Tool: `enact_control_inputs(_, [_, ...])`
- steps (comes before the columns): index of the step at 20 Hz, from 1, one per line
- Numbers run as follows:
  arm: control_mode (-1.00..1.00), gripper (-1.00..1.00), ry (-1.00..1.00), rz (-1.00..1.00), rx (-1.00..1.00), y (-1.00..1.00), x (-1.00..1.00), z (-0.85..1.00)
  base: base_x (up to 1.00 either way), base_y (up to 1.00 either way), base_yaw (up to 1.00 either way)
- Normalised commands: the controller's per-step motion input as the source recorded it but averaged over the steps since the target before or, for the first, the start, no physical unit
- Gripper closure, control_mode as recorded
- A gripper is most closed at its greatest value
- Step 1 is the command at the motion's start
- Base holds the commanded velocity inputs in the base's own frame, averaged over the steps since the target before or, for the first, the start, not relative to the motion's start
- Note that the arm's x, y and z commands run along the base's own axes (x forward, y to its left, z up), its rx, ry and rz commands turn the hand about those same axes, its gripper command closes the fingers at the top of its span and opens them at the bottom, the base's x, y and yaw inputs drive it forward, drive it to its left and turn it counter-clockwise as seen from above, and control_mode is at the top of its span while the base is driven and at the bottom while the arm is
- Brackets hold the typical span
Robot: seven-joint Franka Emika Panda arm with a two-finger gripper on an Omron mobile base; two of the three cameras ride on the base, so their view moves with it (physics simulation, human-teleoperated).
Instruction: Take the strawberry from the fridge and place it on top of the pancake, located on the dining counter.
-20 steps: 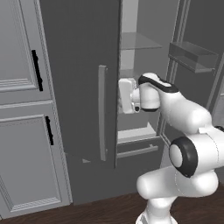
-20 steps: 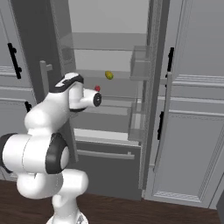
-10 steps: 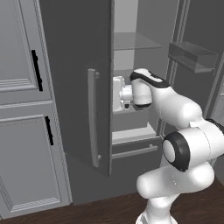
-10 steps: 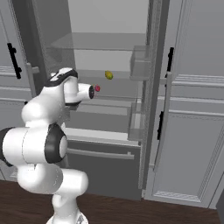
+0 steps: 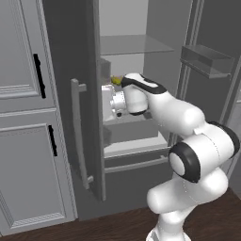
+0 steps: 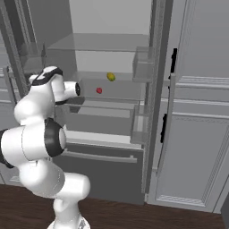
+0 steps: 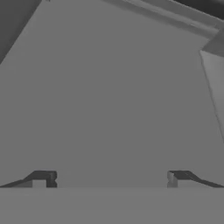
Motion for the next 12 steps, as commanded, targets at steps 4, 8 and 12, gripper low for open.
enact_control_inputs(4, [-1.0,-1.0,-0.14,0.04,-0.06,0.92,-0.34,0.07,0.0,0.0,0.0])
enact_control_inputs(8, [-1.0,-1.0,-0.1,0.02,-0.04,0.92,-0.27,0.06,0.0,0.0,0.0])
enact_control_inputs(12, [-1.0,-1.0,-0.05,0.0,-0.02,0.9,-0.08,0.01,0.0,0.0,0.0])
